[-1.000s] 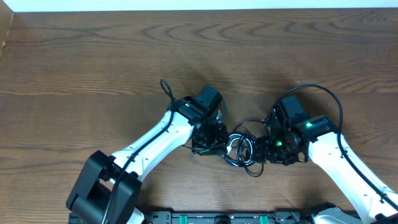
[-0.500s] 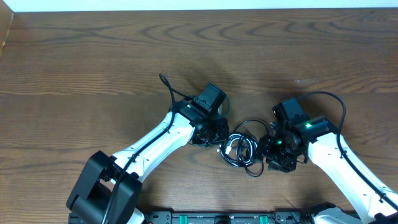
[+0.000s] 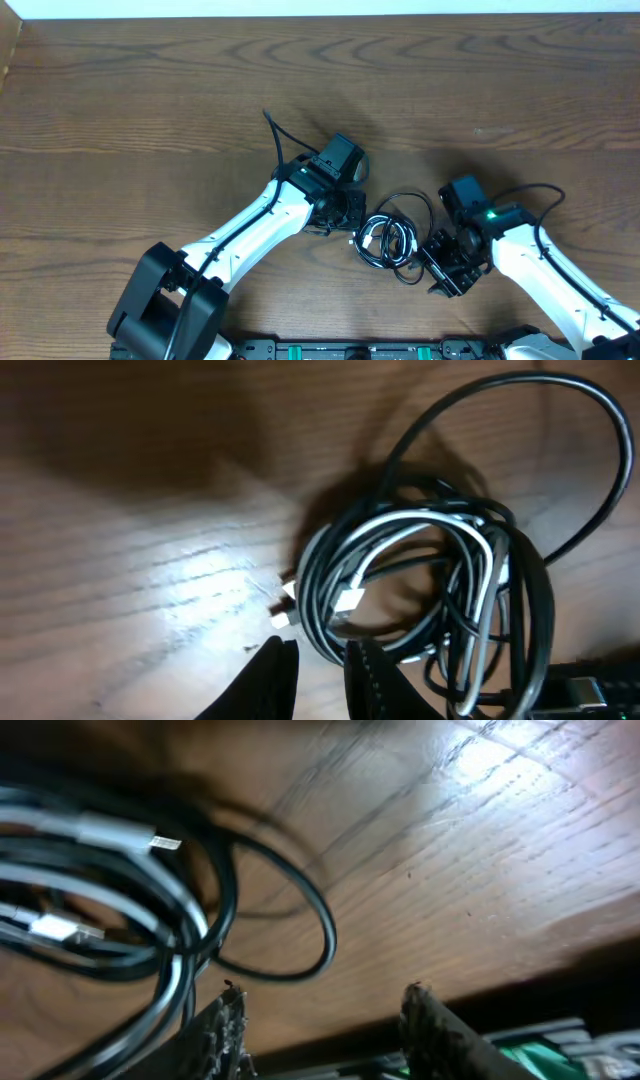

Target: Untangle cables

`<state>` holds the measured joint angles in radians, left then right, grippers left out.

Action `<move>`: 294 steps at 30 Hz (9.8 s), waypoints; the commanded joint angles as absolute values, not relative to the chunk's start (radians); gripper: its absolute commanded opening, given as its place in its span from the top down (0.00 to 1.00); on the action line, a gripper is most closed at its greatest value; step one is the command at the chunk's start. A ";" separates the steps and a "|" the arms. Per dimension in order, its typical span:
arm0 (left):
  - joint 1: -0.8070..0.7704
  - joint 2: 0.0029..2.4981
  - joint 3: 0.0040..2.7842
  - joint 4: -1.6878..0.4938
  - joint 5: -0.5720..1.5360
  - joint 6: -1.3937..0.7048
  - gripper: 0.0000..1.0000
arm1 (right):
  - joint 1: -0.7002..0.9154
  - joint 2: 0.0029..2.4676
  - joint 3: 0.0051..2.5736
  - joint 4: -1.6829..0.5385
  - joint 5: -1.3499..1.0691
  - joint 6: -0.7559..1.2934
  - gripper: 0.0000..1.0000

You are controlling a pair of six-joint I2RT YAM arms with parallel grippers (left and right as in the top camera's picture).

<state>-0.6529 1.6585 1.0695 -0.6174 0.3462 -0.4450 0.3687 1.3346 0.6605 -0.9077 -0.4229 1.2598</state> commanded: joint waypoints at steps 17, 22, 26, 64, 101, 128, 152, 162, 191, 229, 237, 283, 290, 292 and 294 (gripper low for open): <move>-0.738 1.655 1.037 -0.521 0.237 -0.266 0.75 | 0.361 1.333 0.627 -0.763 -0.382 1.446 0.55; -0.738 1.705 1.037 -0.517 0.237 -0.266 0.74 | 0.361 1.333 0.626 -0.762 -0.350 1.493 0.54; -0.738 1.766 1.037 -0.507 0.239 -0.266 0.74 | 0.361 1.333 0.626 -0.751 -0.346 1.499 0.54; -0.739 1.836 1.038 -0.476 0.238 -0.274 0.75 | 0.492 1.333 0.625 -0.662 -0.207 1.698 0.60; -0.739 1.836 1.038 -0.480 0.238 -0.274 0.75 | 0.544 1.334 0.624 -0.534 0.065 1.470 0.99; -0.719 1.555 1.050 -0.529 0.267 -0.698 0.25 | 0.523 1.334 0.624 -0.482 -0.038 1.214 0.99; -0.719 1.922 1.050 -0.529 0.275 -0.546 0.92 | 0.523 1.388 0.624 -0.448 -0.106 1.144 0.94; -0.719 1.922 1.050 -0.513 0.275 -0.493 0.92 | 0.513 1.414 0.624 -0.278 -0.187 1.005 0.94; -0.719 1.924 1.036 -0.509 0.189 -0.495 0.92 | 0.313 1.288 0.624 0.053 -0.968 0.492 0.99; -0.719 1.924 1.036 -0.508 0.163 -0.510 0.92 | 0.174 1.251 0.624 -0.306 -0.634 0.501 0.47; -0.719 1.924 1.036 -0.507 0.163 -0.510 0.92 | 0.174 1.403 0.624 -0.153 -0.635 0.573 0.52; -0.719 1.924 1.035 -0.492 0.163 -0.514 0.92 | 0.092 1.779 0.624 0.457 -1.219 0.493 0.99; -0.719 1.924 1.020 -0.486 0.163 -0.536 0.92 | 0.088 1.779 0.624 0.663 -1.418 0.600 0.99; -0.719 1.925 1.015 -0.483 0.163 -0.536 0.92 | 0.079 1.779 0.624 0.662 -1.430 0.625 0.99; -0.719 1.925 1.015 -0.484 0.163 -0.536 0.92 | 0.064 1.779 0.624 0.668 -1.455 0.667 0.99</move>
